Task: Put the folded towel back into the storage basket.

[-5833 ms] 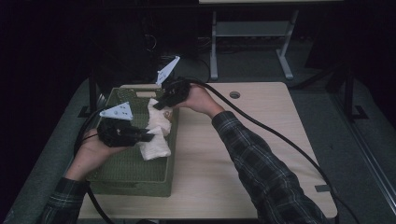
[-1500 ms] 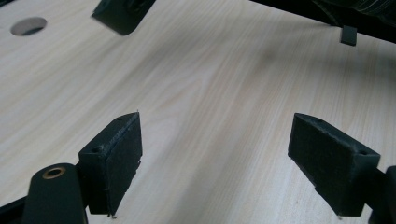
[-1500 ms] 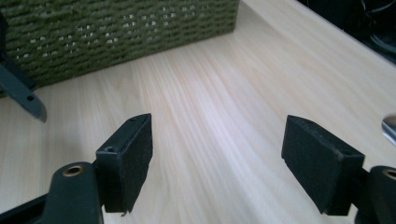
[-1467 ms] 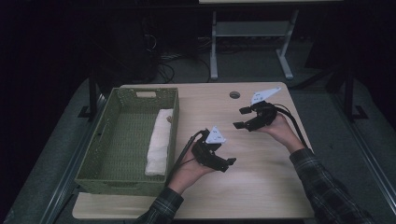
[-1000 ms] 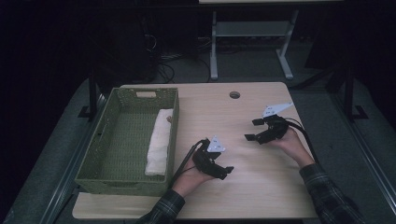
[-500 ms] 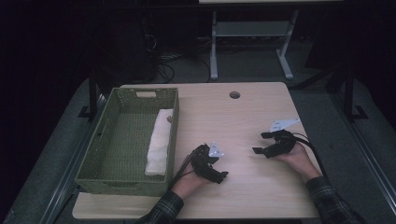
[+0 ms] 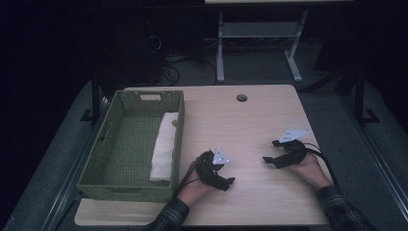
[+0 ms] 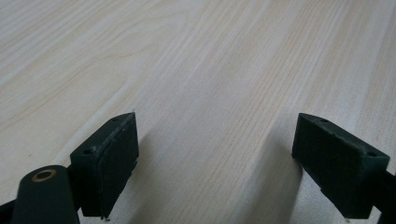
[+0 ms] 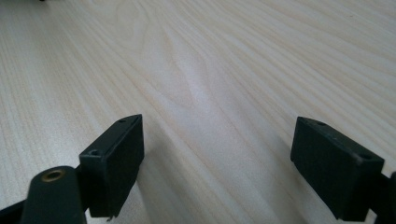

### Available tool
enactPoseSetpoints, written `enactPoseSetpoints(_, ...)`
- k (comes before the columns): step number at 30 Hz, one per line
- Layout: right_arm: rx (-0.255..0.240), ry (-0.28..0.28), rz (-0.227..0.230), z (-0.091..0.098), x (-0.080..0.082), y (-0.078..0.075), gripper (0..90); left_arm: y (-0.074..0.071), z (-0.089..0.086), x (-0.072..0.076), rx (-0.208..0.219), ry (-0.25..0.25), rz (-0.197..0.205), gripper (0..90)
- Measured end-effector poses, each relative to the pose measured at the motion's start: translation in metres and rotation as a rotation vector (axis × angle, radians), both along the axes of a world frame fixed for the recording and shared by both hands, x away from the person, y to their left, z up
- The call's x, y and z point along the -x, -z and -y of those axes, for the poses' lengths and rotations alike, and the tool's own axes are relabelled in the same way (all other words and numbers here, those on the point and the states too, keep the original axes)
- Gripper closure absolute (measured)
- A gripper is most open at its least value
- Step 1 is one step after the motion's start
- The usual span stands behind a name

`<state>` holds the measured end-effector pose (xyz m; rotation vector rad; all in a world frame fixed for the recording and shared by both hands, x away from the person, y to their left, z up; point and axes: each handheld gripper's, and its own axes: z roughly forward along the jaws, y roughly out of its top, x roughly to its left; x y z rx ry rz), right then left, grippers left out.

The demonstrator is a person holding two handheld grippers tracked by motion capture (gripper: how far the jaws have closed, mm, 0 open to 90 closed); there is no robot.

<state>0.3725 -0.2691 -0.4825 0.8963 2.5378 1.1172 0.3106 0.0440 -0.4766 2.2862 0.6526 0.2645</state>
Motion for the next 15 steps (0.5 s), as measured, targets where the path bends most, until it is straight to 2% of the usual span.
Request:
enactPoseSetpoints(3, 0.000, 0.002, -0.006, -0.0002, 0.0001, 0.0000, 15.0, 0.0020, -0.0011, 0.0007, 0.017, -0.003, 0.012, 12.7)
enactPoseSetpoints(15, 0.005, 0.009, -0.010, -0.0001, 0.0000, 0.0001, 13.0, 0.0021, -0.0015, 0.0002, 0.017, -0.020, 0.013, 12.7)
